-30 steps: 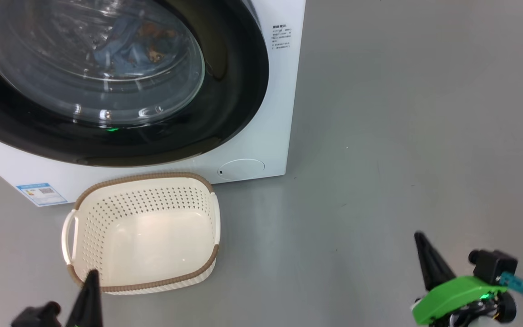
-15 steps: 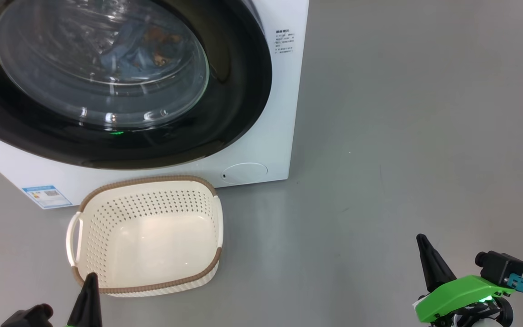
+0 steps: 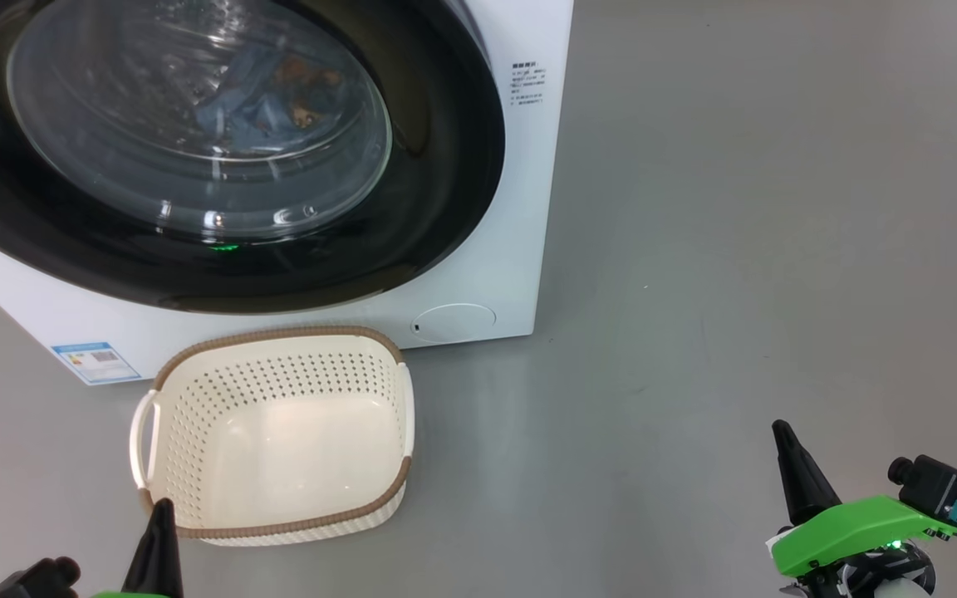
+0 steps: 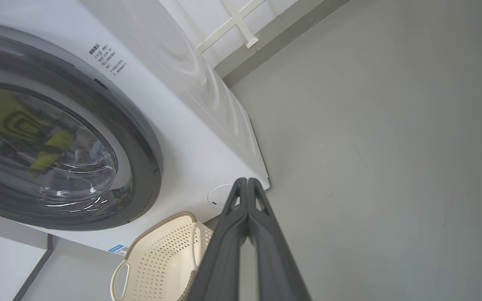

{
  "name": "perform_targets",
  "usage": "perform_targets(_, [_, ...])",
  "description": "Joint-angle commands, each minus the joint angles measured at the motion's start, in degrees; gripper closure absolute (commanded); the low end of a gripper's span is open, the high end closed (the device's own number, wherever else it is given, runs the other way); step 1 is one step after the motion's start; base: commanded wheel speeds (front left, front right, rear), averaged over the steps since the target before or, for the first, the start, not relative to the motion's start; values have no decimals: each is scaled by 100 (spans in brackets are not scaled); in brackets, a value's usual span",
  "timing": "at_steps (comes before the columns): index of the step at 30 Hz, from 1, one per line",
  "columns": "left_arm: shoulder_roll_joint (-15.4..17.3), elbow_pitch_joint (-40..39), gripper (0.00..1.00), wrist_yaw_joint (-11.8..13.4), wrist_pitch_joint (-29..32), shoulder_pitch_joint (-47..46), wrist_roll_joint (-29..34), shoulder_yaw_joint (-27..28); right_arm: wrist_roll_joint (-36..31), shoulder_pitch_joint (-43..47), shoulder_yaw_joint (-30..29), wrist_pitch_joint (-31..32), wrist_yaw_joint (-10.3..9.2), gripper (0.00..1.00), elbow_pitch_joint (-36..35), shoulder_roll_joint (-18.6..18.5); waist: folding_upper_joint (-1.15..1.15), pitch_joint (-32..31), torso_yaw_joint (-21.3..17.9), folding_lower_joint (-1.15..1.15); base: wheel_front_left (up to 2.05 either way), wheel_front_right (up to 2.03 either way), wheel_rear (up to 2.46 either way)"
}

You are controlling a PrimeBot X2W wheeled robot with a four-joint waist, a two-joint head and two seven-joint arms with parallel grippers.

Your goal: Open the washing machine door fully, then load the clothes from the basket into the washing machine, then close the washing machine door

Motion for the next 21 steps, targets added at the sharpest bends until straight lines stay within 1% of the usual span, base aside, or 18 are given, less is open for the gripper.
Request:
perform_targets(1, [72,-171,100,26,30,-179,-131,103,121,-31,-15,39,2,100,-175,-23,-1,-9,6,0,0,0,0])
perform_targets(21, [13,-326,100,127,365,-264,-1257,222,1187,23,-120,334,3,100,-403,15,-1,-133,86,0,0,0,0])
